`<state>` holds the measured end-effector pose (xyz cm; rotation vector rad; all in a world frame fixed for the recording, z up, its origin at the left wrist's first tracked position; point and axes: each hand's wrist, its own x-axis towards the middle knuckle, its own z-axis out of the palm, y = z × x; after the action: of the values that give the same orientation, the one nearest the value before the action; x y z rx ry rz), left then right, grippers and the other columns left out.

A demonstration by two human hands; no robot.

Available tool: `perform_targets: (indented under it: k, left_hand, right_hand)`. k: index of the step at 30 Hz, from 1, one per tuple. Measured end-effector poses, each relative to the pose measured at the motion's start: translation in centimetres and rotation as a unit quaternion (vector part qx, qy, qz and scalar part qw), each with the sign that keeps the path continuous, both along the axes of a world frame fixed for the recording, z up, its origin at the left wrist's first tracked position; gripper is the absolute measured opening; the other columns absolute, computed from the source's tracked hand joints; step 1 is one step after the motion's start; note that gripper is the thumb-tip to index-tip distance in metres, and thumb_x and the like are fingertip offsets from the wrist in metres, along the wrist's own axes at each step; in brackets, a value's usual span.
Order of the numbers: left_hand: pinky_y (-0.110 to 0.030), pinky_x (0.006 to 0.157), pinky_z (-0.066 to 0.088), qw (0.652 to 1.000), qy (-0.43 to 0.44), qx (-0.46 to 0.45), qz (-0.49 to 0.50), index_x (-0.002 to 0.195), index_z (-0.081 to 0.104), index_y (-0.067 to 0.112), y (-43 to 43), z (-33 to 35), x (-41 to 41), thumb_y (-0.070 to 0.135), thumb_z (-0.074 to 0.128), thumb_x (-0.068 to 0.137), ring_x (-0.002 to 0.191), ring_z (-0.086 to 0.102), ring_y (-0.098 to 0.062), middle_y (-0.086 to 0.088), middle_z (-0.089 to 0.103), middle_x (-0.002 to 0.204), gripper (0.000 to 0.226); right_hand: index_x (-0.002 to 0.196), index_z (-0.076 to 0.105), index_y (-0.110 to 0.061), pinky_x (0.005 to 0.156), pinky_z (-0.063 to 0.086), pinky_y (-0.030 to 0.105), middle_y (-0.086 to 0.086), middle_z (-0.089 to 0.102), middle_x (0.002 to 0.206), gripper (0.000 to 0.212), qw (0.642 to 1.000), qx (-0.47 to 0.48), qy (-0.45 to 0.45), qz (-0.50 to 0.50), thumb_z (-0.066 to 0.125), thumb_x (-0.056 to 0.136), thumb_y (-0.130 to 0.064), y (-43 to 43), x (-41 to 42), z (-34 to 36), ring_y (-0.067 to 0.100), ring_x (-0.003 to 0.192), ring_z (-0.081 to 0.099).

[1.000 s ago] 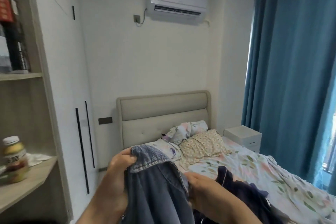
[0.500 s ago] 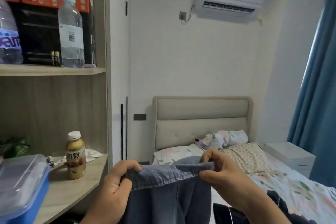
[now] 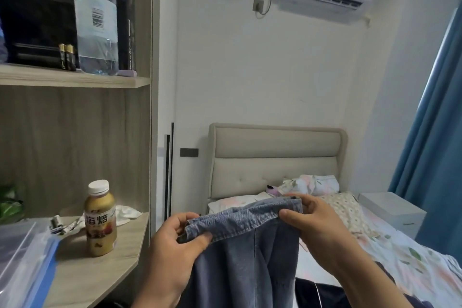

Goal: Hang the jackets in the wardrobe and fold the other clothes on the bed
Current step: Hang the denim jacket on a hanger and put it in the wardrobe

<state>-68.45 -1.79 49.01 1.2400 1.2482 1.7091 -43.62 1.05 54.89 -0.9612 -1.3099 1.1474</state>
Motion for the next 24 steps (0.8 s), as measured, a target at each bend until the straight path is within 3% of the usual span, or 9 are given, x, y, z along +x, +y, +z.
perform_targets:
  k: [4, 8, 12, 17, 24]
  left_hand:
    - [-0.017, 0.058, 0.054, 0.998, -0.053, -0.013, -0.015, 0.09, 0.068, 0.011, 2.5, -0.4, 0.3, -0.012, 0.078, 0.072, 0.069, 0.07, -0.011, -0.004, 0.075, 0.079, 0.031]
    - [-0.03, 0.07, 0.055, 0.992, -0.118, -0.025, -0.04, 0.09, 0.072, 0.008, 5.5, -0.7, 0.4, 0.0, 0.076, 0.07, 0.078, 0.07, -0.022, -0.012, 0.076, 0.084, 0.022]
    - [-0.021, 0.056, 0.054, 0.988, -0.143, -0.029, -0.042, 0.081, 0.075, 0.007, 9.3, -0.6, 1.2, 0.013, 0.075, 0.06, 0.066, 0.07, -0.016, -0.013, 0.075, 0.077, 0.022]
    - [-0.026, 0.055, 0.056, 0.986, -0.155, -0.063, -0.008, 0.09, 0.072, 0.002, 15.5, -1.0, 1.9, 0.0, 0.075, 0.074, 0.068, 0.071, -0.023, -0.02, 0.073, 0.081, 0.016]
    - [-0.026, 0.054, 0.055, 0.983, -0.145, -0.089, 0.072, 0.088, 0.072, 0.003, 22.2, -2.5, 2.9, -0.007, 0.073, 0.077, 0.066, 0.071, -0.024, -0.02, 0.073, 0.08, 0.015]
  right_hand:
    - [0.097, 0.078, -0.009, 0.098, 0.051, 0.055, 0.021, 0.074, 0.099, 0.021, 0.999, 0.027, -0.029, -0.024, 0.065, 0.087, 0.003, 2.6, 0.2, -0.9, 0.041, 0.101, 0.068]
    - [0.096, 0.077, -0.011, 0.095, 0.053, 0.053, 0.023, 0.073, 0.099, 0.019, 0.999, 0.029, -0.023, -0.02, 0.065, 0.088, 0.001, 6.5, 0.4, -2.2, 0.044, 0.102, 0.065]
    - [0.098, 0.077, -0.008, 0.097, 0.051, 0.056, 0.026, 0.071, 0.102, 0.021, 1.0, 0.014, 0.007, 0.007, 0.063, 0.087, 0.004, 11.8, 1.0, -3.5, 0.044, 0.101, 0.067]
    - [0.094, 0.078, -0.009, 0.092, 0.052, 0.049, 0.02, 0.074, 0.095, 0.024, 0.999, 0.007, 0.019, 0.047, 0.062, 0.086, 0.007, 18.8, 1.6, -4.8, 0.036, 0.093, 0.069]
    - [0.092, 0.076, -0.003, 0.095, 0.05, 0.057, 0.025, 0.073, 0.094, 0.019, 0.997, -0.03, 0.029, 0.07, 0.064, 0.085, 0.009, 27.0, 2.2, -6.1, 0.041, 0.094, 0.068]
